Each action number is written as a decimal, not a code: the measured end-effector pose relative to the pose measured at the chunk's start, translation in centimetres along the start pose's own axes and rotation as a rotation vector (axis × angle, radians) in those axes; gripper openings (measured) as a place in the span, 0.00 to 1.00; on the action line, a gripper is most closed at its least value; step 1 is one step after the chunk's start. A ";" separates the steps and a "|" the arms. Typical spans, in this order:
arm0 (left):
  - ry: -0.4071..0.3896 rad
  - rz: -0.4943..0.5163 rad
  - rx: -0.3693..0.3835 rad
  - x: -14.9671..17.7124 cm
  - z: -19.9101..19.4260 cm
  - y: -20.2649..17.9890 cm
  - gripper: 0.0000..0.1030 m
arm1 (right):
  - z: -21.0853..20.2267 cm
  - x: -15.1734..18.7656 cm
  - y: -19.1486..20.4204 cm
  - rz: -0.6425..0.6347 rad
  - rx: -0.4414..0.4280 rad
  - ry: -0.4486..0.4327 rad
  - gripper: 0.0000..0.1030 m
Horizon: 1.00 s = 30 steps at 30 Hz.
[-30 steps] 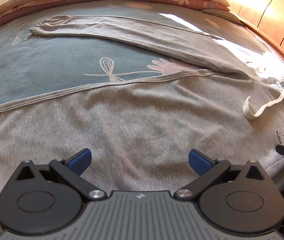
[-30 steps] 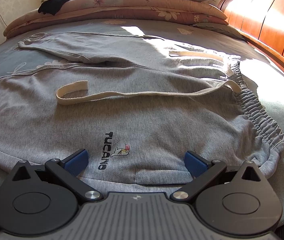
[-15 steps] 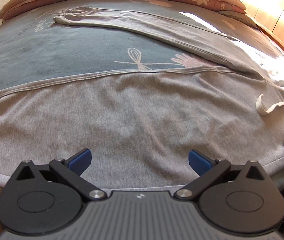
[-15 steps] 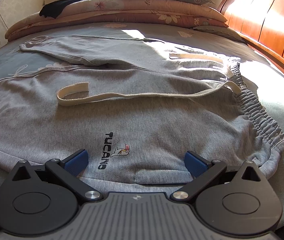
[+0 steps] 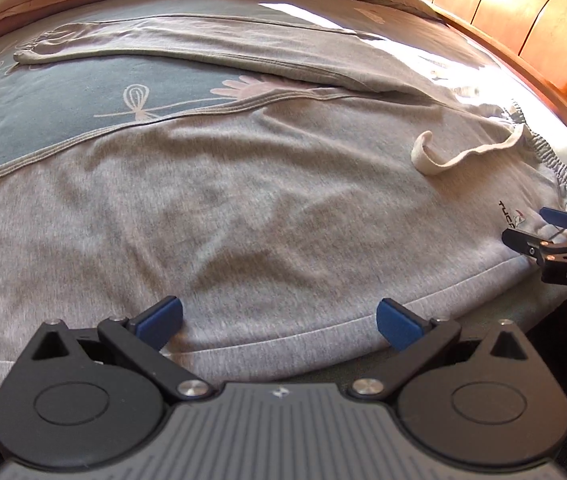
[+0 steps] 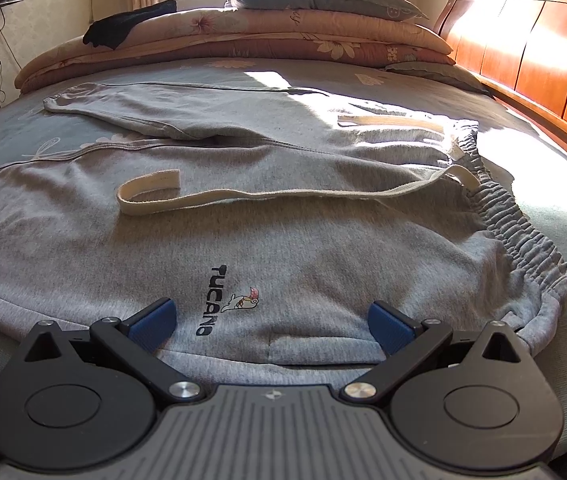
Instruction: Fold clothes
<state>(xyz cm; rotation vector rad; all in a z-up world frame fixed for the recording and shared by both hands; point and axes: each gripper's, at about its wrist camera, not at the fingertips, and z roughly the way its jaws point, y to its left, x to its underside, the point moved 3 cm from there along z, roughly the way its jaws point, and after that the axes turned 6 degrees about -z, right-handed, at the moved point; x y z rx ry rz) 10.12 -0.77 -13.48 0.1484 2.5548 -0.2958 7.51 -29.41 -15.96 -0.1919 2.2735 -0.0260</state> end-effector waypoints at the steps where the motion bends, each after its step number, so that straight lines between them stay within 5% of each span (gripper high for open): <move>1: -0.001 -0.007 -0.001 0.3 -0.3 0.2 0.99 | 0.0 0.1 0.0 0.000 0.000 -0.008 1.00; 4: 0.008 -0.035 0.008 0.4 -0.9 0.8 0.99 | -0.1 0.4 0.0 -0.001 -0.001 -0.031 1.00; 16: -0.048 -0.134 0.151 -9.9 1.5 -0.7 0.99 | -1.0 2.3 -0.4 -0.010 -0.033 -0.185 1.00; 19: -0.002 -0.197 0.173 -11.5 4.0 -0.8 0.99 | -1.1 2.4 -0.3 -0.011 -0.034 -0.197 1.00; 30: 0.049 -0.289 0.064 -14.9 8.9 -0.2 0.99 | -1.1 2.7 -0.3 -0.015 -0.038 -0.217 1.00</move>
